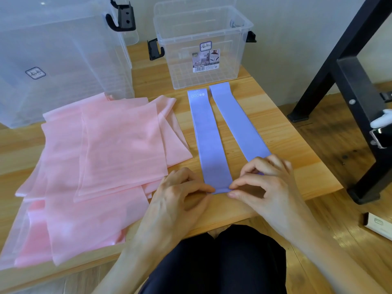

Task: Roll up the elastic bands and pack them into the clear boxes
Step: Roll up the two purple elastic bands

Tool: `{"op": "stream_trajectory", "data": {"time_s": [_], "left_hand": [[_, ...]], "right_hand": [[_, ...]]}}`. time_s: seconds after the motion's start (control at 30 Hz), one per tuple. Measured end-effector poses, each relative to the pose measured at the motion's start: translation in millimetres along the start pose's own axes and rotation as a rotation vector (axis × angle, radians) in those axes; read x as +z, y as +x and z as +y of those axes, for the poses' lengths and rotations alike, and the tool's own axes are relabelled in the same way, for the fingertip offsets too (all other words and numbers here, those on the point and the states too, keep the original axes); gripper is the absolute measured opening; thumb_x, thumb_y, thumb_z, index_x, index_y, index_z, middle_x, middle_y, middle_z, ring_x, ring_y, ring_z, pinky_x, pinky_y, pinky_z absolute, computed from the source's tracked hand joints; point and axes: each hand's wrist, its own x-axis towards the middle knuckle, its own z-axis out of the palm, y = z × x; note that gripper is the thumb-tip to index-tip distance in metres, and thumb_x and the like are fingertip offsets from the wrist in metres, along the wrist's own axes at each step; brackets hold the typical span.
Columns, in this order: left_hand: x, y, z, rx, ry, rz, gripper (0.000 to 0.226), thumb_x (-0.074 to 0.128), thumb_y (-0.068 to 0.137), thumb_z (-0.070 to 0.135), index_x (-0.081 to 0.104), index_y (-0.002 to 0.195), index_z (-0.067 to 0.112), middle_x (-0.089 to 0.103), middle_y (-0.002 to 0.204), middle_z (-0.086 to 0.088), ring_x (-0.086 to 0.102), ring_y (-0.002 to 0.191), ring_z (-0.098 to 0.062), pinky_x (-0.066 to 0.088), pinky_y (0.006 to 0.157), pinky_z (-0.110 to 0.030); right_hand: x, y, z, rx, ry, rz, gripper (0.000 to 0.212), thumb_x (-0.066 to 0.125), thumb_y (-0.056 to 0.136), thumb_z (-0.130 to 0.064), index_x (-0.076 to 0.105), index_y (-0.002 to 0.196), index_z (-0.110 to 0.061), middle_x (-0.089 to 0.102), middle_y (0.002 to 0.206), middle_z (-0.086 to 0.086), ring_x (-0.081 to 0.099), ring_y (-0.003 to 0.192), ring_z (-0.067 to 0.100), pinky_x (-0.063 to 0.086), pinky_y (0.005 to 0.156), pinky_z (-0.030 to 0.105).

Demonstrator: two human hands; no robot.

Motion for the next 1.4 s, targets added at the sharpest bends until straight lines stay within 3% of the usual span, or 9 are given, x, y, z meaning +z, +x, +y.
{"op": "stream_trajectory", "data": {"time_s": [0.1, 0.3, 0.5, 0.7, 0.9, 1.0, 1.13, 1.3, 1.4], "left_hand": [[1.4, 1.0, 1.2, -0.057, -0.032, 0.007, 0.008, 0.080, 0.080, 0.032, 0.076, 0.086, 0.037, 0.057, 0.087, 0.020, 0.058, 0.084, -0.003, 0.041, 0.074, -0.010], [-2.4, 5.9, 2.6, -0.174, -0.082, 0.013, 0.011, 0.077, 0.081, 0.031, 0.070, 0.075, 0.036, 0.056, 0.081, 0.021, 0.055, 0.088, 0.001, 0.036, 0.074, -0.005], [-1.2, 10.8, 2.2, -0.169, -0.009, -0.050, 0.017, 0.072, 0.085, 0.033, 0.059, 0.074, 0.037, 0.051, 0.081, 0.018, 0.048, 0.091, 0.001, 0.035, 0.081, -0.015], [-3.0, 16.7, 5.7, -0.221, 0.006, -0.061, 0.015, 0.069, 0.082, 0.039, 0.066, 0.071, 0.029, 0.055, 0.079, 0.013, 0.050, 0.084, -0.005, 0.040, 0.079, -0.027], [-1.8, 16.5, 4.0, -0.198, 0.005, -0.016, 0.015, 0.075, 0.081, 0.036, 0.062, 0.073, 0.033, 0.054, 0.078, 0.016, 0.052, 0.082, -0.004, 0.039, 0.078, -0.020], [-1.9, 13.1, 1.8, -0.100, -0.035, 0.010, 0.002, 0.069, 0.081, 0.034, 0.068, 0.081, 0.034, 0.056, 0.082, 0.019, 0.054, 0.086, -0.002, 0.040, 0.079, -0.017], [0.1, 10.0, -2.1, -0.005, -0.007, 0.022, 0.016, 0.057, 0.087, 0.041, 0.072, 0.085, 0.033, 0.057, 0.085, 0.019, 0.050, 0.087, 0.002, 0.034, 0.081, -0.006], [-1.7, 5.1, -5.4, -0.016, -0.008, -0.011, 0.017, 0.063, 0.087, 0.048, 0.075, 0.093, 0.037, 0.057, 0.088, 0.019, 0.054, 0.088, -0.002, 0.042, 0.077, -0.020], [-0.9, 8.2, -2.0, -0.041, -0.025, 0.028, 0.015, 0.068, 0.082, 0.047, 0.077, 0.086, 0.035, 0.058, 0.084, 0.018, 0.053, 0.085, -0.002, 0.040, 0.075, -0.018]], "right_hand": [[1.5, 1.2, -0.4, 0.005, -0.007, -0.002, 0.023, 0.061, 0.080, -0.049, 0.074, 0.071, -0.032, 0.058, 0.083, -0.014, 0.047, 0.085, 0.014, 0.023, 0.090, 0.021], [3.1, 3.3, -4.2, 0.032, -0.029, -0.044, 0.027, 0.052, 0.085, -0.046, 0.070, 0.074, -0.030, 0.055, 0.086, -0.015, 0.042, 0.087, 0.012, 0.024, 0.081, 0.026], [10.2, 4.9, -13.5, 0.140, -0.086, 0.026, 0.023, 0.052, 0.075, -0.045, 0.065, 0.066, -0.028, 0.054, 0.081, -0.014, 0.043, 0.083, 0.014, 0.020, 0.077, 0.024], [14.2, 7.3, -16.8, 0.206, -0.099, 0.071, 0.011, 0.068, 0.063, -0.037, 0.060, 0.059, -0.030, 0.054, 0.077, -0.012, 0.046, 0.080, 0.018, 0.018, 0.074, 0.024], [7.1, 5.5, -12.2, 0.240, -0.001, 0.029, 0.014, 0.069, 0.069, -0.044, 0.063, 0.066, -0.031, 0.054, 0.080, -0.013, 0.038, 0.086, 0.009, 0.020, 0.077, 0.023], [11.0, 5.0, -13.8, 0.213, 0.009, 0.034, 0.008, 0.069, 0.071, -0.039, 0.064, 0.071, -0.032, 0.054, 0.081, -0.013, 0.040, 0.086, 0.011, 0.021, 0.079, 0.023], [11.2, -0.3, -10.1, 0.162, 0.003, 0.054, 0.019, 0.060, 0.080, -0.047, 0.071, 0.072, -0.034, 0.056, 0.082, -0.013, 0.043, 0.085, 0.013, 0.020, 0.089, 0.013], [7.9, -4.9, -9.3, 0.121, -0.027, 0.094, 0.023, 0.061, 0.080, -0.051, 0.076, 0.076, -0.035, 0.060, 0.082, -0.013, 0.048, 0.083, 0.014, 0.023, 0.091, 0.020], [8.4, -3.1, -10.2, 0.135, -0.025, 0.100, 0.023, 0.060, 0.080, -0.050, 0.076, 0.075, -0.034, 0.060, 0.082, -0.013, 0.048, 0.083, 0.016, 0.021, 0.092, 0.018]]}}
